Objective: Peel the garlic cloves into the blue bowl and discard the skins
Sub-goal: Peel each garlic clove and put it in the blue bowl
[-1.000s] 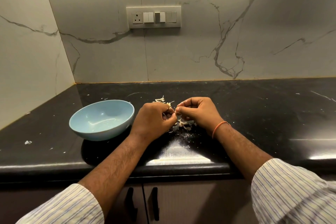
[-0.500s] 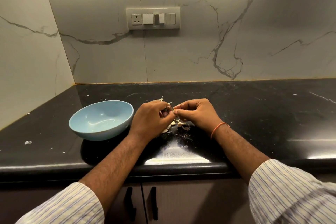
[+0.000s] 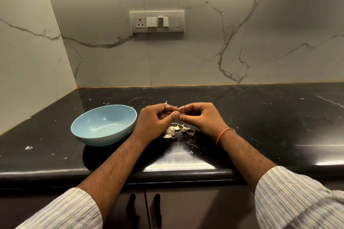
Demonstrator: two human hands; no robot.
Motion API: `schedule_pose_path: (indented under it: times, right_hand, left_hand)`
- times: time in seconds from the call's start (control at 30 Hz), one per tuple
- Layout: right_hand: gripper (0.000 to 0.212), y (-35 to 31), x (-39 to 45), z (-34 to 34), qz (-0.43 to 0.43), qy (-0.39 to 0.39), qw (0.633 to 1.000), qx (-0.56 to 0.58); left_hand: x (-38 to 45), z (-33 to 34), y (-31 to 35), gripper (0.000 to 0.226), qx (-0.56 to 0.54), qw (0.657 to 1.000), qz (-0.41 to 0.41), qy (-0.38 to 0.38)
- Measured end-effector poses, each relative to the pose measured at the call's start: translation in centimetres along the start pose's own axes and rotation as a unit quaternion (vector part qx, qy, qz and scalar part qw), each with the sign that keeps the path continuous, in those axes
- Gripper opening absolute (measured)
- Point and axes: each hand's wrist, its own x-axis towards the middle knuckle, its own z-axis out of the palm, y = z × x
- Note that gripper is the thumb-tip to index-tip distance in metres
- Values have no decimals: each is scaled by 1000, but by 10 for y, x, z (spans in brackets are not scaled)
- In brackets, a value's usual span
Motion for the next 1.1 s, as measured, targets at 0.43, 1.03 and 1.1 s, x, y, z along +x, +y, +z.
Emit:
schedule_pose_path:
  times: [0.43, 1.03, 1.1]
  right_hand:
    - [18, 5, 1, -4, -98, 68, 967, -223]
    - [16, -5, -1, -2, 9, 25, 998, 51]
    - [14, -4, 0, -2, 22, 22, 998, 50]
  left_hand:
    - [3, -1, 5, 25, -175, 982, -72, 6]
    - [0, -2, 3, 23, -98, 995, -5, 2]
    - [1, -2, 3, 24, -92, 996, -8, 7]
